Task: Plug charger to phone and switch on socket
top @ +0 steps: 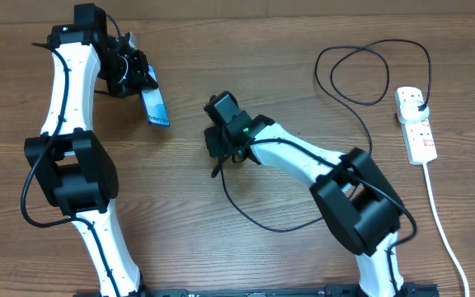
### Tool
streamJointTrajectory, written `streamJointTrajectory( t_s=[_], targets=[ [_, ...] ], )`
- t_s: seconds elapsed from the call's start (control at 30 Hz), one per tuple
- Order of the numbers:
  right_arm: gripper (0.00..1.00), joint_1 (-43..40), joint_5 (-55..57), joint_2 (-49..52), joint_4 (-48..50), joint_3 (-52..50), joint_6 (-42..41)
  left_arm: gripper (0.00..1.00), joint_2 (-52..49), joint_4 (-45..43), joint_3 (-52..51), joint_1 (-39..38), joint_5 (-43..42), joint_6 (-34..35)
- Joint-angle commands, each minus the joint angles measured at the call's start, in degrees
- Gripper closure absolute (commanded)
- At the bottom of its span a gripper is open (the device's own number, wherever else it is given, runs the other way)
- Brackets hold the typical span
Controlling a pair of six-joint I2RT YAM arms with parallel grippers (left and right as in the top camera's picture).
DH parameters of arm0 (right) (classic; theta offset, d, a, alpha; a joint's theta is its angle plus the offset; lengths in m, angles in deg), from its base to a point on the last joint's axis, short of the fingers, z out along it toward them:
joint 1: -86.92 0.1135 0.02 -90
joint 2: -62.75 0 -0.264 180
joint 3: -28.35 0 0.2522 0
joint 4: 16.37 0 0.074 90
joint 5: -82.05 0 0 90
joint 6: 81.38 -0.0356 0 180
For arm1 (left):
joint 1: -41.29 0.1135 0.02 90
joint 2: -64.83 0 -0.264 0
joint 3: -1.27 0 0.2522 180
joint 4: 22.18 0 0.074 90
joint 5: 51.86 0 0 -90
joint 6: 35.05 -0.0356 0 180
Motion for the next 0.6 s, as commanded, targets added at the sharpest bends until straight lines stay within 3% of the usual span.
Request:
streamJointTrajectory(
  t_s=[0.0,0.17,0.27,0.43,0.57],
  targets=[
    [0.62,0.3,7.4,2.6,3.8,1.4,0.4,0.96,2.0,0.2,1.2,-0.4,0.4,-0.9],
    [0.64,0.3,10.1,4.0,6.4,1.4,0.4,0.96,2.0,1.0,1.2,-0.4,0.4,-0.9],
    [0.82,0.4,10.1,4.1,5.0,1.4,0.4,0.96,2.0,1.0,1.2,-0.4,0.4,-0.9],
    [0.81,0.4,7.0,4.1,1.0,1.4,0.3,0.96,2.0,0.9,1.2,-0.4,0.4,-0.5],
    [0.92,0.4,7.1,4.1,-2.6,1.4,-1.2,0.96,2.0,1.0,1.2,-0.4,0.4,-0.5]
  ],
)
